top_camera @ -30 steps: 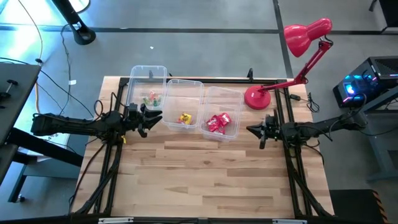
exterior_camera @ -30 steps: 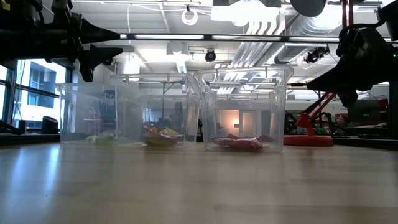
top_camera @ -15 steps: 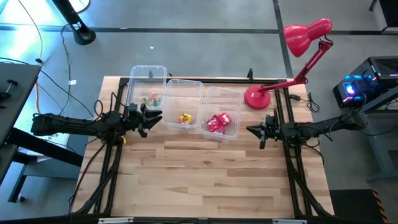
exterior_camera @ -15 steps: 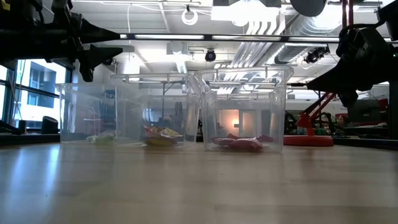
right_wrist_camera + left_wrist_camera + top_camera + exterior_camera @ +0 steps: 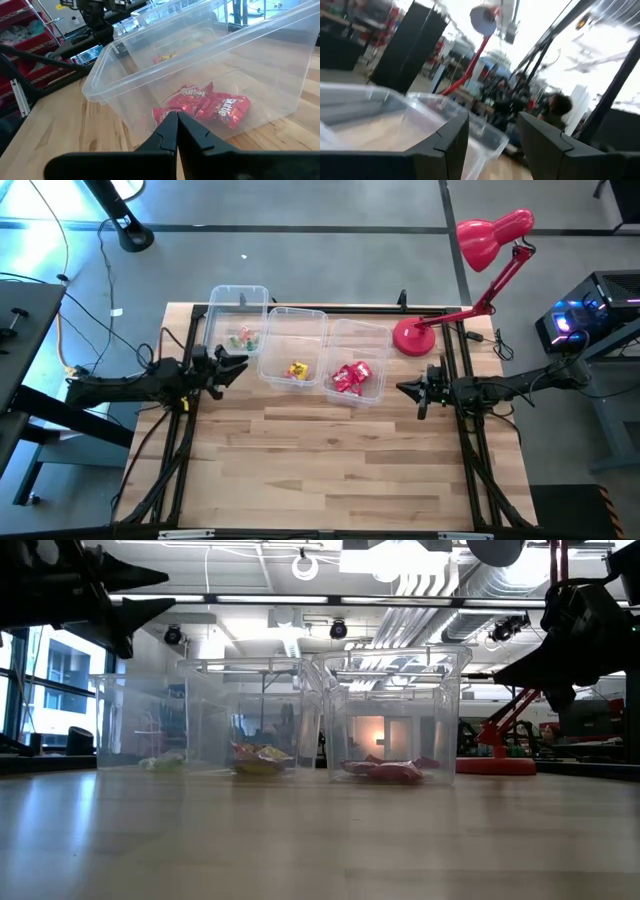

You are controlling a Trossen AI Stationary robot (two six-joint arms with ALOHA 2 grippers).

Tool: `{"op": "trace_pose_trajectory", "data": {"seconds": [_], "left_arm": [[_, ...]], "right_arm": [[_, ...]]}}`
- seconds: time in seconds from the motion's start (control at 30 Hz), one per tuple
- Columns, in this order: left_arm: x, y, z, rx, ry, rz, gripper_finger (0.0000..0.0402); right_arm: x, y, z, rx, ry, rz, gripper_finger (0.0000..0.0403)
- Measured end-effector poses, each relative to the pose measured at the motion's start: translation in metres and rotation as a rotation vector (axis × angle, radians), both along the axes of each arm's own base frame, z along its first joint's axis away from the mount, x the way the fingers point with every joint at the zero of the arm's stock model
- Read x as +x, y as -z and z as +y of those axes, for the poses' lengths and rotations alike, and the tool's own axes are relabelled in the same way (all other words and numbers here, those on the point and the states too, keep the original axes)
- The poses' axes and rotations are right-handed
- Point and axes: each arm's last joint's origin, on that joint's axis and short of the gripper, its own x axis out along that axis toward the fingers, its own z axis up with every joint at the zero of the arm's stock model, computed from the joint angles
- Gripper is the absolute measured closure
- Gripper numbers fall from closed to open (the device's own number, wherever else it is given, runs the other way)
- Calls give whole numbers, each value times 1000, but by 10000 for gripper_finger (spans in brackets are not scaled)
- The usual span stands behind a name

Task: Sort candy
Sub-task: Return to Home Position

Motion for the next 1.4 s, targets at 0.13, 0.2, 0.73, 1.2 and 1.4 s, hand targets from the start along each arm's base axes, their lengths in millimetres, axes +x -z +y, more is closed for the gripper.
{"op": "trace_pose_trajectory", "data": {"seconds": [0.13,0.2,0.73,1.2,1.4], "left_arm": [[-9,-4,-1,4,0,-61,238],[-14,-8,-1,9,0,-115,238],[-15,-12,-1,13,4,-153,238],[-15,-12,-1,13,4,-153,238],[-15,-12,-1,13,3,-152,238]], "right_arm": [[0,0,0,0,1,0,403],[0,0,0,0,1,0,403],[0,0,0,0,0,0,403],[0,0,0,1,-2,0,403],[0,0,0,1,-2,0,403]]}}
